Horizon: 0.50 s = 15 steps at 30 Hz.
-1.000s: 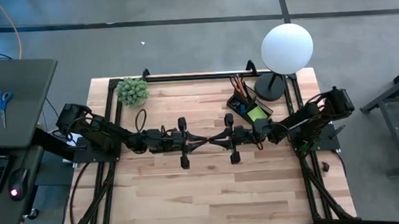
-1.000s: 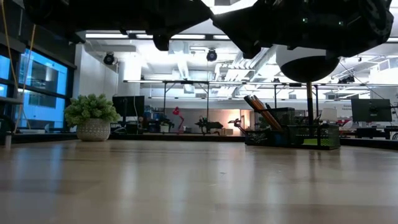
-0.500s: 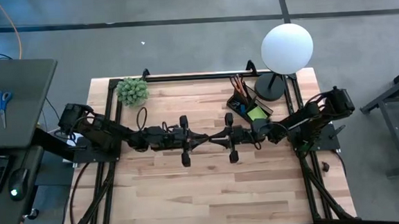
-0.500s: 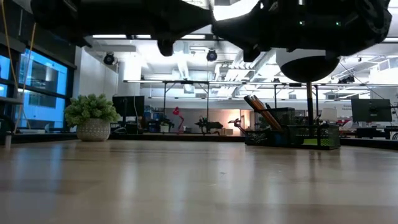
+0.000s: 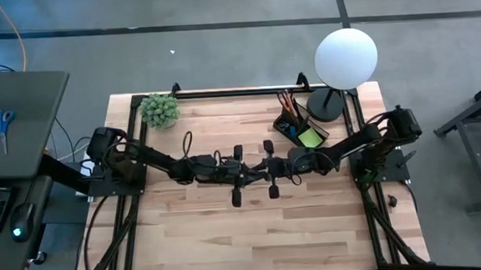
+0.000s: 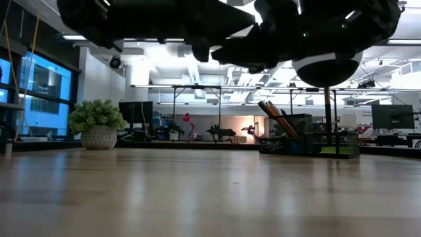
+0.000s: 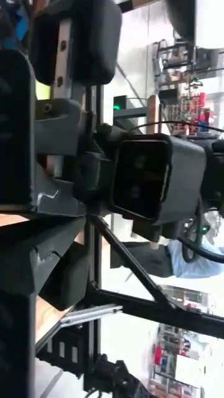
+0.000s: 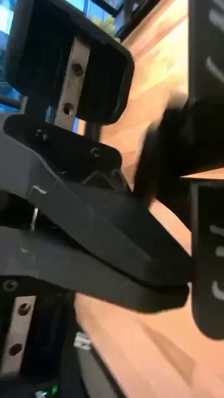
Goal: Pick and place office supplies into organizer
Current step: Put the black pen into the black desk organizer
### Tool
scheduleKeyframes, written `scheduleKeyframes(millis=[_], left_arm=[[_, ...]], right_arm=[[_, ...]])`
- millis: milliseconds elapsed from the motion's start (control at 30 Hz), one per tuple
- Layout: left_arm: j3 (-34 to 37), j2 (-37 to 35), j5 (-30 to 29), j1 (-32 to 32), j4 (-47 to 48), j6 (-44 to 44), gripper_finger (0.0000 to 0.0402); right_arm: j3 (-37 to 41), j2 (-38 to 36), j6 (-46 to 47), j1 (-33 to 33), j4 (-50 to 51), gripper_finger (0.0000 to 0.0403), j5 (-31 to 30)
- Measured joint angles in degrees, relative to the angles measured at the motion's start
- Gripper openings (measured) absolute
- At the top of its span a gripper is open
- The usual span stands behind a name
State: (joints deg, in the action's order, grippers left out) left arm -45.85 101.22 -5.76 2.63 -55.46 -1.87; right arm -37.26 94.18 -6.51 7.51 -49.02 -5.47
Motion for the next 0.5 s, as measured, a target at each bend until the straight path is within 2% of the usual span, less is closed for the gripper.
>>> scheduleKeyframes(millis=[167,367,500], left_arm=[[0.26,-0.81,-0.04,-0.02,0.2,0.52,0.0001],[0.27,-1.04,-0.04,0.0,0.76,0.59,0.0001],[0.27,-1.04,0.12,0.0,1.26,0.59,0.0002]], right_arm=[[-0.13,-0.12,0.0,0.0,-0.9,0.0001,0.19],[-0.07,-0.12,0.33,0.0,-2.01,0.0001,4.64],[-0.07,-0.12,0.46,0.02,-1.19,0.0001,4.93]])
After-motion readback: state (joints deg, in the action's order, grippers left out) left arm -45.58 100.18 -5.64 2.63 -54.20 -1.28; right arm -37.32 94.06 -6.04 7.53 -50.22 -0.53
